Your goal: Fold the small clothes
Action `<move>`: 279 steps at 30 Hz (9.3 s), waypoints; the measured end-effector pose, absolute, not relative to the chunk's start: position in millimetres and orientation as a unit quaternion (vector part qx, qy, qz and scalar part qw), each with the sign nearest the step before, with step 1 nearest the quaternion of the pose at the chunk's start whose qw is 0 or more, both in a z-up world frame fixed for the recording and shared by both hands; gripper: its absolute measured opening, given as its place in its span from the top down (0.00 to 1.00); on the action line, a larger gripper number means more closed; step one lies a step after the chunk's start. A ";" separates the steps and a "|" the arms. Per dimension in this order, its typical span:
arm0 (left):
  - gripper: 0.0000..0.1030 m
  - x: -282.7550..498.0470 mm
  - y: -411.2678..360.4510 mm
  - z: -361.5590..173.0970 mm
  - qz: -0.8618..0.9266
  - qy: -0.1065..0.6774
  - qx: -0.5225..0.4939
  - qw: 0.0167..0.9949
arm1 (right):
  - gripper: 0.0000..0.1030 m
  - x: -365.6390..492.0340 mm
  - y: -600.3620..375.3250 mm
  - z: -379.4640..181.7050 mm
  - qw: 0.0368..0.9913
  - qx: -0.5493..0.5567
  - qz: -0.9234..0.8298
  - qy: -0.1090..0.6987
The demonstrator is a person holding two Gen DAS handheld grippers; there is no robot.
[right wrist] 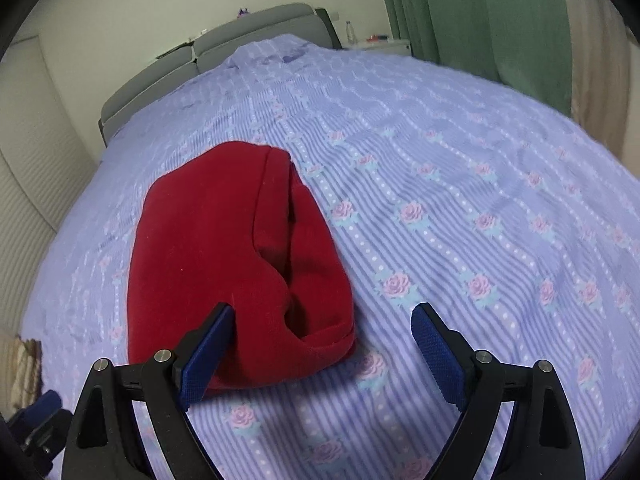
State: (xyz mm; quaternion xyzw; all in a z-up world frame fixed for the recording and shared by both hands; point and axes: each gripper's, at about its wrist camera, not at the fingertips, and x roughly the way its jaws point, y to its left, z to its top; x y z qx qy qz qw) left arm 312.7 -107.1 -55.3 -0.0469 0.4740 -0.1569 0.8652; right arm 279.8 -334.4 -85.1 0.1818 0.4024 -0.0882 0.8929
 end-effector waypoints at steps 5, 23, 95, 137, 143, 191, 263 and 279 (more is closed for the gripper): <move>0.20 304.2 -101.3 -47.7 -0.168 0.467 -0.051 0.867 | 0.13 278.3 -350.8 -96.5 0.860 0.291 -0.066 0.414; 0.20 321.8 -88.4 -87.1 -0.153 0.501 -0.042 0.851 | 0.06 294.6 -349.0 -154.5 0.799 0.441 -0.026 0.407; 0.39 405.8 -105.1 -13.8 -0.318 0.488 -0.129 0.803 | 0.48 251.6 -313.1 -61.0 0.882 0.356 0.001 0.308; 0.39 303.7 -11.3 35.5 -0.353 0.442 -0.125 0.815 | 0.48 148.0 -225.1 -9.0 0.907 0.315 -0.001 0.280; 0.39 302.3 36.9 35.8 -0.345 0.436 -0.128 0.821 | 0.48 150.2 -182.2 -7.8 0.909 0.299 0.010 0.290; 0.39 322.1 451.6 32.0 -0.192 0.404 -0.135 0.884 | 0.48 245.9 214.2 -20.1 0.890 0.213 0.181 0.360; 0.03 167.7 228.5 67.9 -0.009 0.255 0.062 0.965 | 0.10 165.0 42.6 19.3 0.945 0.042 0.124 0.299; 0.02 90.1 80.4 31.1 -0.099 0.287 0.048 0.952 | 0.10 74.0 -114.3 35.8 0.963 0.033 0.059 0.260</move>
